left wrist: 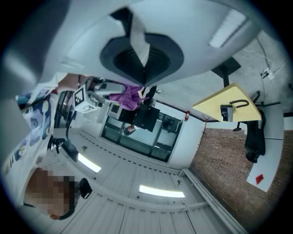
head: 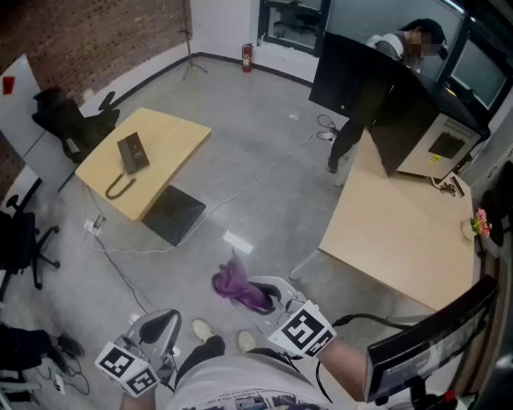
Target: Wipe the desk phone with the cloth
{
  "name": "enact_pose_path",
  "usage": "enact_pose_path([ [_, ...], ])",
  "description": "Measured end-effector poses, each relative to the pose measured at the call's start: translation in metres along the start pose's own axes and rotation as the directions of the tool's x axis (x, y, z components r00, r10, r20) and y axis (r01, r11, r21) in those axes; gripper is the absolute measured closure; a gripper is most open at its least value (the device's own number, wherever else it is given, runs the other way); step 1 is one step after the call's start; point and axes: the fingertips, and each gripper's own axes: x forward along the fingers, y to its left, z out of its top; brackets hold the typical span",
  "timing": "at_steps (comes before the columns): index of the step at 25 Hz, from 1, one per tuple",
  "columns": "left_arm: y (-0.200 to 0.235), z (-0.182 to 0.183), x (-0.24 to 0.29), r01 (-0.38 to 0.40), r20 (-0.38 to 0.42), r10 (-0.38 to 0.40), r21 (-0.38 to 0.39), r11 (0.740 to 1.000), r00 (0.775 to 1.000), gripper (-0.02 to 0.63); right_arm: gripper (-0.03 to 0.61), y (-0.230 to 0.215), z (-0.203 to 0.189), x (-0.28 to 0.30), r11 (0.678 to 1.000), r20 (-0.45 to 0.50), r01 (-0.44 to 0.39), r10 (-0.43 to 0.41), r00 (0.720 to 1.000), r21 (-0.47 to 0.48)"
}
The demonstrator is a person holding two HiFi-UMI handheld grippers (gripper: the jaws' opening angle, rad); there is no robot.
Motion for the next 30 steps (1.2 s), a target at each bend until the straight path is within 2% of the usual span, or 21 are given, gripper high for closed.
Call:
enact_pose_path([
  [10, -0.010, -0.002, 0.010, -0.013, -0.016, 0.013, 0.002, 1.000, 1.000, 0.611, 0.443, -0.009, -0.009, -0.015, 1.000, -0.013, -0.010, 0.010, 1.000, 0.018],
  [16, 0.008, 0.003, 0.010, -0.039, -0.003, 0.039, 0.024, 0.999, 0.999, 0.611, 0.443, -0.013, -0.017, -0.006, 1.000, -0.031, -0.017, 0.017, 0.999, 0.009],
  [21, 0.032, 0.004, 0.009, -0.055, 0.001, 0.055, 0.031, 0.998, 0.998, 0.611, 0.443, -0.026, -0.014, 0.018, 1.000, -0.044, -0.013, 0.014, 0.999, 0.023],
  [30, 0.124, 0.047, -0.002, -0.026, 0.041, 0.025, 0.038, 0.999, 0.999, 0.611, 0.448, -0.048, 0.044, 0.122, 1.000, -0.043, -0.019, 0.019, 0.999, -0.005],
])
